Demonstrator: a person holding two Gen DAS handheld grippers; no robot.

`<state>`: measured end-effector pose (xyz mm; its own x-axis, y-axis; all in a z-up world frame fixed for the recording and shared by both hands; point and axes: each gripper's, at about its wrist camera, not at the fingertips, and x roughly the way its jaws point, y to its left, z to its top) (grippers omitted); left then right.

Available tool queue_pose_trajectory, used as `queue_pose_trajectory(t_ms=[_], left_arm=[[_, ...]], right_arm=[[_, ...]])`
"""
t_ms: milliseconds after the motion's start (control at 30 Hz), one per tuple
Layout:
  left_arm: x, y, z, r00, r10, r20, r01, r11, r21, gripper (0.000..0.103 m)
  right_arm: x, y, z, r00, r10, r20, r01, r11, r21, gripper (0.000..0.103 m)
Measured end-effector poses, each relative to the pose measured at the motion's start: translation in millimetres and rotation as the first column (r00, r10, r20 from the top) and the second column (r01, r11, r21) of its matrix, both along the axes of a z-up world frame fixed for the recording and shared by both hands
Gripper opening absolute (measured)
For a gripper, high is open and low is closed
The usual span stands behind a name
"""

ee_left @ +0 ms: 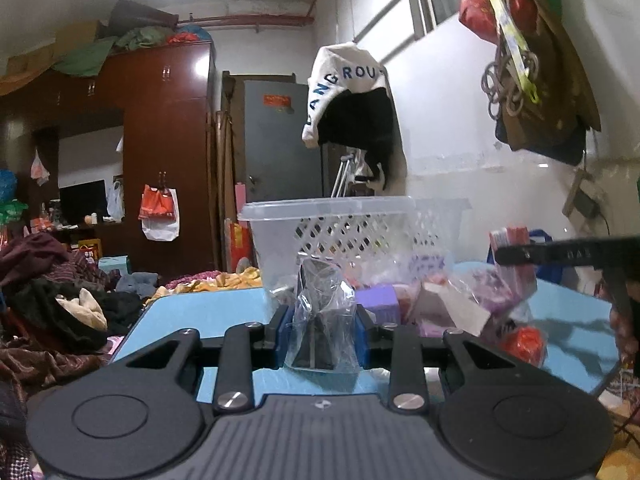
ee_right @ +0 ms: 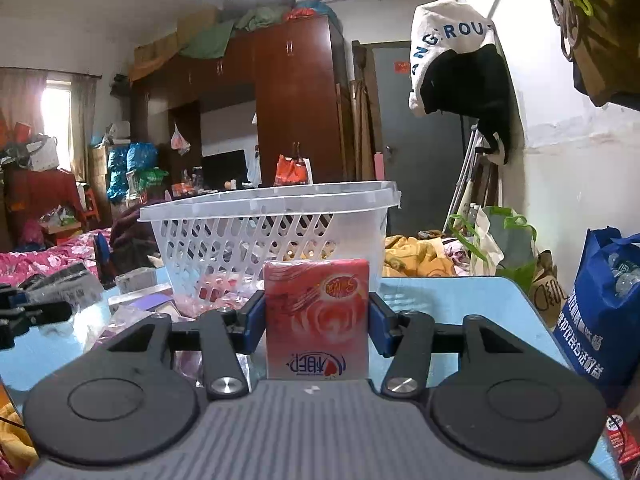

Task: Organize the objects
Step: 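Lift both items over the white basket and open both grippers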

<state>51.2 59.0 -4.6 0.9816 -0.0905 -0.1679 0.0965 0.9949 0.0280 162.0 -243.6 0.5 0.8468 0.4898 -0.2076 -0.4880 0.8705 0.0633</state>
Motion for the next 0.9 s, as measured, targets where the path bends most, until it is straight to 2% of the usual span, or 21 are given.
queue_pose_trajectory(t_ms=[200,300,367,500,600,700,833,900], left_arm=[[0.1,6.3,4.6,1.000,-0.018,0.025,0.019,0.999,-0.029,0.035],[-1.2,11.1,18.9,0.998,-0.045,0.053,0.048,0.997,-0.053,0.035],[2.6,13.8,32.2,0.996,-0.065,0.069,0.071,0.994,-0.081,0.035],[20.0,24.7,60.8,0.990,-0.119,0.075,0.129,0.978,-0.163,0.035],[46.1,30.1,88.4,0.986,-0.155,0.064,0.165,0.961,-0.220,0.036],[92.3,22.0,113.8,0.992,-0.125,0.027,0.127,0.971,-0.203,0.036],[157.2,11.4,120.1,0.993,-0.097,-0.062,0.083,0.976,-0.204,0.037],[179.0,9.6,113.1,0.993,-0.075,-0.087,0.056,0.976,-0.209,0.044]], right_arm=[[-2.7,-2.5,0.0,1.000,-0.001,0.024,0.001,1.000,0.017,0.055],[-3.9,-4.4,5.0,1.000,0.001,0.027,-0.001,0.999,0.033,0.055],[-4.0,-4.8,19.9,0.999,0.027,0.037,-0.029,0.998,0.055,0.055],[-2.3,7.9,59.0,0.994,0.014,0.104,-0.015,1.000,0.010,0.055],[13.0,20.5,87.0,0.993,0.028,0.113,-0.030,1.000,0.009,0.055],[47.2,39.9,110.0,0.995,0.027,0.093,-0.026,1.000,-0.011,0.055],[93.8,65.2,118.7,0.997,-0.006,0.079,0.012,0.997,-0.075,0.055],[107.0,72.3,112.9,0.998,-0.028,0.061,0.034,0.995,-0.098,0.056]])
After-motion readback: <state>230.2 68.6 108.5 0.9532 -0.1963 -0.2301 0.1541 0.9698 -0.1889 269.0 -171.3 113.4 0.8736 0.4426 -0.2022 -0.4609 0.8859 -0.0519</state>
